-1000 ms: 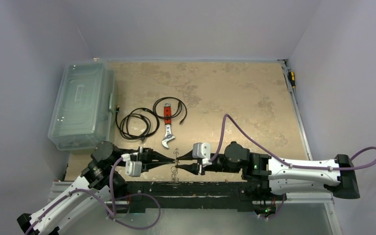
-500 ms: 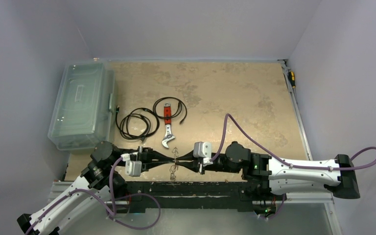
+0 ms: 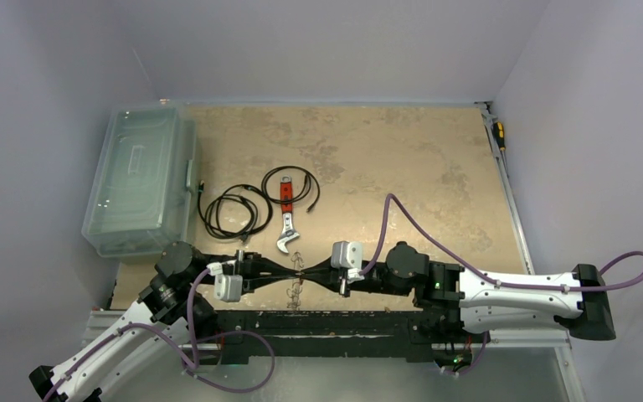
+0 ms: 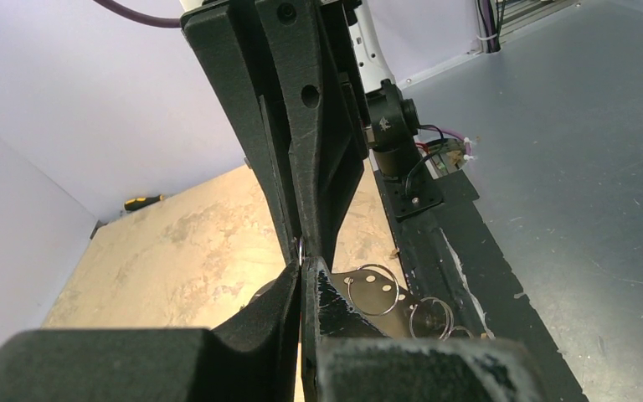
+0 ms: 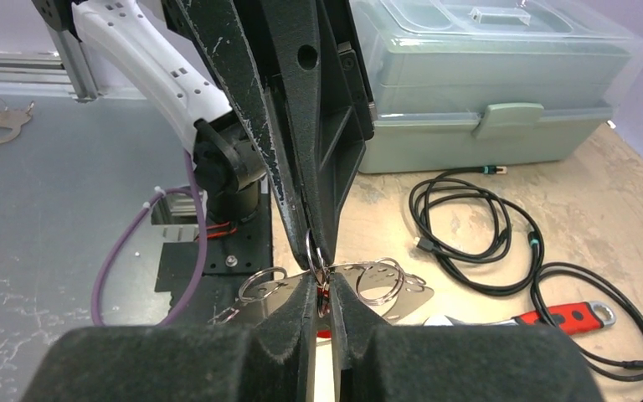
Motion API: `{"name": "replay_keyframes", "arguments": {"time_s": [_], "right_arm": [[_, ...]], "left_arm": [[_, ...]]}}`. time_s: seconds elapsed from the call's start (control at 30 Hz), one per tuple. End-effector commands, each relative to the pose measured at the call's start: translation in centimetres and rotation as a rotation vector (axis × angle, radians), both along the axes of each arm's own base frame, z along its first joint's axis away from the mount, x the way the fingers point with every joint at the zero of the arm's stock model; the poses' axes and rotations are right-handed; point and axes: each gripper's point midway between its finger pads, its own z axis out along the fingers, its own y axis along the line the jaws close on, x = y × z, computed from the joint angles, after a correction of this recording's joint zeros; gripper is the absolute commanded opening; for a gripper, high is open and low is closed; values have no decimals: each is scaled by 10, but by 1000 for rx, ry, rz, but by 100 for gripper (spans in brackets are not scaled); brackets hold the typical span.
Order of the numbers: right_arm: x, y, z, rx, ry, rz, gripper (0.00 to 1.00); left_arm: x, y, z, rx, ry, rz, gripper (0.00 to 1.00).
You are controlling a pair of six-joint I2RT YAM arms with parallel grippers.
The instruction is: Put the keys on the keyring
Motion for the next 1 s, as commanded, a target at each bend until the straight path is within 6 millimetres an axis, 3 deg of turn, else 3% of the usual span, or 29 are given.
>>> {"name": "replay_keyframes", "arguments": {"time_s": [0.0,0.17,0.33,0.43,0.6,0.7,0.83,0.97], "right_arm": [[3,1,32,101,-13,-22,9],[-5,3,30,94,-34,34,0],[-13,3,29,79,-34,76,0],[-15,0,27,39,-35,86,0],[-8,-7,22,-40,-25,43,0],[-1,-13,20,-64,-22,2,0],[0,-21,19,-100,-19,-10,0],[-1,-25,17,-218,11,-16,0]], "left_arm": [[0,3,22,-49,-54,10,0],[0,1,19,-43,-45,1,0],[0,0,15,-29,-42,-3,0],[-3,0,12,-26,-43,-17,21],[3,2,10,-32,-37,26,36],[11,3,13,-40,2,76,52],[25,1,21,-22,119,146,87],[44,-2,36,-18,384,247,94]]}}
